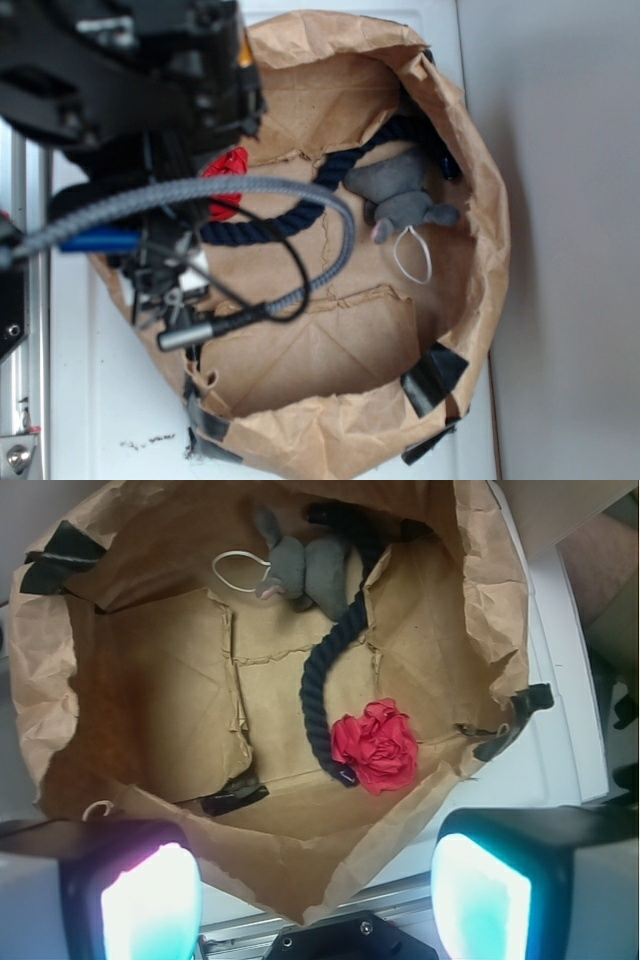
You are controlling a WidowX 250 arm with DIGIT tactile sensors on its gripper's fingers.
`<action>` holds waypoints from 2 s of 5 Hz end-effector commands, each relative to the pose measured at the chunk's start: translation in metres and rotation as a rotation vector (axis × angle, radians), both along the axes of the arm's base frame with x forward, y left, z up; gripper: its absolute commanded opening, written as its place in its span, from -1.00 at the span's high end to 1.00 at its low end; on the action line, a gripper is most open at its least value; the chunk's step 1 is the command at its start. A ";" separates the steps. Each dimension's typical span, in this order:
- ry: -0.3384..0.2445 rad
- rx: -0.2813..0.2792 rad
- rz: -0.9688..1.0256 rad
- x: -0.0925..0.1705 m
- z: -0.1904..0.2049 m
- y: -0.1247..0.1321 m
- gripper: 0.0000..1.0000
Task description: Grab the red paper.
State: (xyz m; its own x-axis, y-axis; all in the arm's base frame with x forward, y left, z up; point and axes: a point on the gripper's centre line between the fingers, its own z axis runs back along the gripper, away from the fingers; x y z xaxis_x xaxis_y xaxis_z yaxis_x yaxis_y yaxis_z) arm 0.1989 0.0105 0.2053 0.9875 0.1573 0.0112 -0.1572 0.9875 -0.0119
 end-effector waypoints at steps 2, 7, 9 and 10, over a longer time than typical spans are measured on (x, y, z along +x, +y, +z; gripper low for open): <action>0.022 0.086 -0.031 0.039 -0.014 0.023 -1.00; 0.022 0.094 -0.227 0.061 -0.080 0.043 -1.00; -0.011 0.081 -0.307 0.047 -0.100 0.044 -1.00; -0.045 0.124 -0.387 0.044 -0.109 0.036 -1.00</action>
State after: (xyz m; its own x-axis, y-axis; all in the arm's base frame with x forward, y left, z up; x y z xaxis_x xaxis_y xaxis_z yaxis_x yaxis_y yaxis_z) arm 0.2359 0.0507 0.0823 0.9778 -0.2093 -0.0053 0.2089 0.9740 0.0877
